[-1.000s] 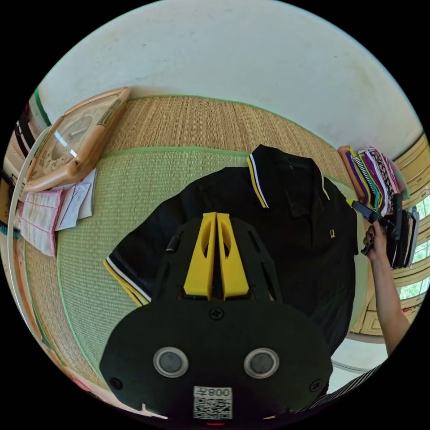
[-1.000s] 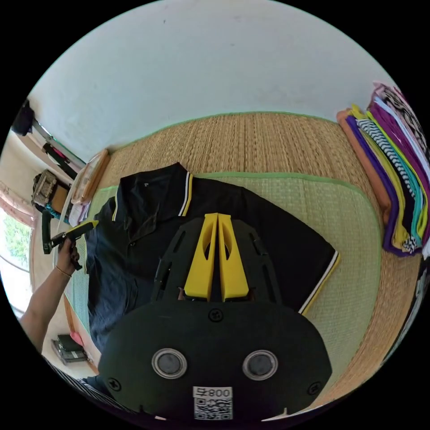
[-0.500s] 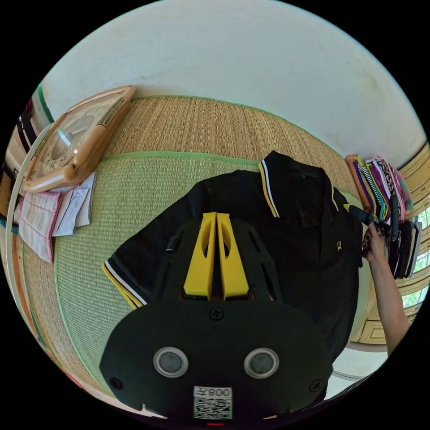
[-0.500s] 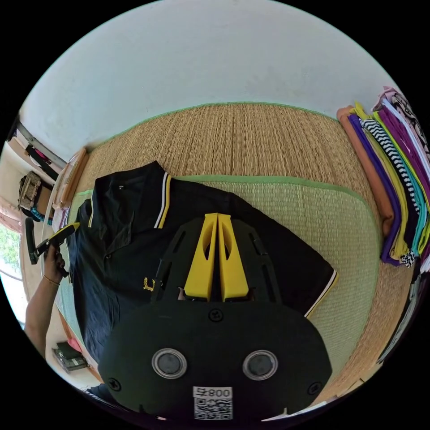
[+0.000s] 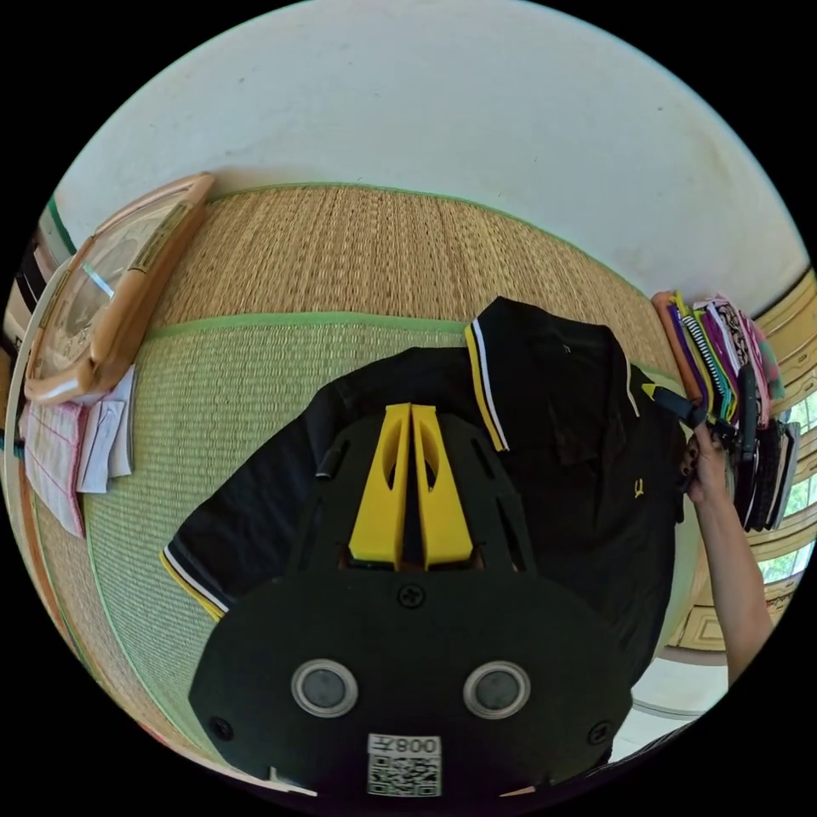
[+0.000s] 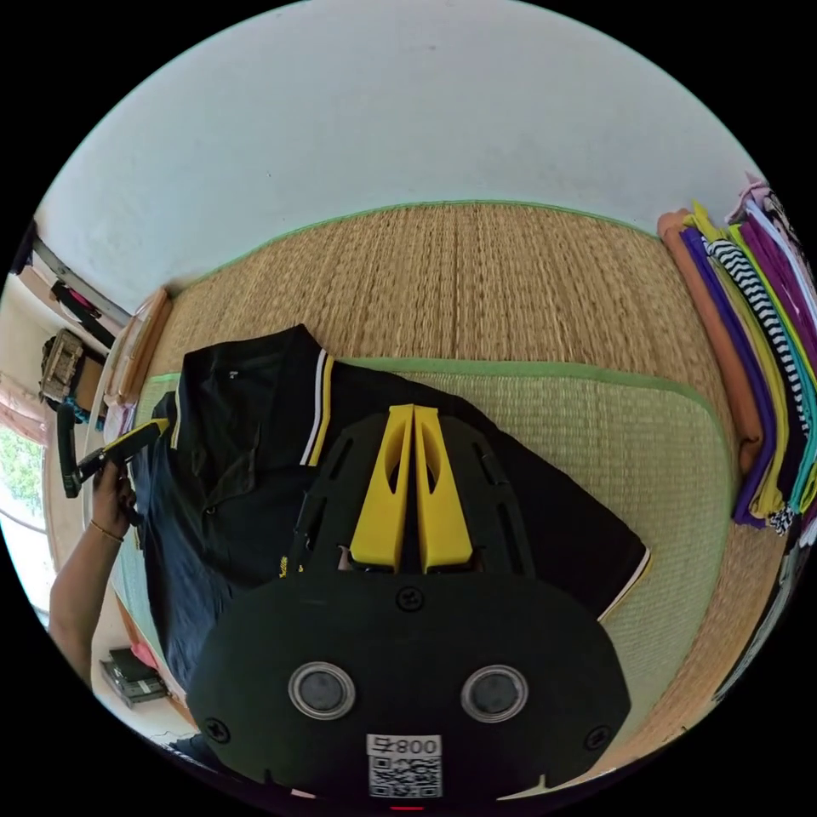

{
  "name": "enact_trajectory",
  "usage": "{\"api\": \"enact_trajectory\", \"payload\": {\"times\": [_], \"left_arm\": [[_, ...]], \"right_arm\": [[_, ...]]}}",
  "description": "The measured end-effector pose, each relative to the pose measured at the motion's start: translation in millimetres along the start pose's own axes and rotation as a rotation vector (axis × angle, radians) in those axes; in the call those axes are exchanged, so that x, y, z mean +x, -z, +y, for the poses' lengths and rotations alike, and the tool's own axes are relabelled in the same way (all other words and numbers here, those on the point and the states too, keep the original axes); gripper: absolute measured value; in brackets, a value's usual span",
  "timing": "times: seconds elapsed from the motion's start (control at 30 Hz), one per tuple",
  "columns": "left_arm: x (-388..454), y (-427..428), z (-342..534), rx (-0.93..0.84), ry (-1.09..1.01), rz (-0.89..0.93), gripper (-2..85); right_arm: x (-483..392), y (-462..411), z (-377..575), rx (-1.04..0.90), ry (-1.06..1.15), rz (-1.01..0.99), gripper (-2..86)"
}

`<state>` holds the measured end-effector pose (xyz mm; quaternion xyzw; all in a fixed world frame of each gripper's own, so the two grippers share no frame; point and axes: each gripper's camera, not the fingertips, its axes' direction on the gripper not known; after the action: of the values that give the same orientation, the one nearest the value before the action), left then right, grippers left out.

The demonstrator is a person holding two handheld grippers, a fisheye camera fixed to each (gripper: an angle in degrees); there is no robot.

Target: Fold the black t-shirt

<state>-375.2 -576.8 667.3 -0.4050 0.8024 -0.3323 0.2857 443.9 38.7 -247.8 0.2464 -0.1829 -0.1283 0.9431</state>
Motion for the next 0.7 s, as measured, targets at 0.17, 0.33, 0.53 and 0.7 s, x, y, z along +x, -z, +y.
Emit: {"api": "enact_trajectory", "payload": {"times": [0.17,0.33,0.53,0.7], "left_arm": [[-24.2,16.1,21.2,0.045,0.004,0.039,0.0],[-63.9,42.0,92.2,0.056,0.010,0.083,0.0],[-120.1,24.3,151.9,0.028,0.086,0.070,0.0],[-133.2,13.9,143.5,0.003,0.110,0.027,0.1]], "right_arm": [[6.7,8.5,11.7,0.034,0.004,0.035,-0.1],[12.2,50.0,64.3,0.107,0.084,-0.095,0.0],[24.6,51.7,154.3,0.002,0.097,-0.137,0.0],[50.0,36.2,172.5,-0.043,-0.002,-0.160,0.0]]}}
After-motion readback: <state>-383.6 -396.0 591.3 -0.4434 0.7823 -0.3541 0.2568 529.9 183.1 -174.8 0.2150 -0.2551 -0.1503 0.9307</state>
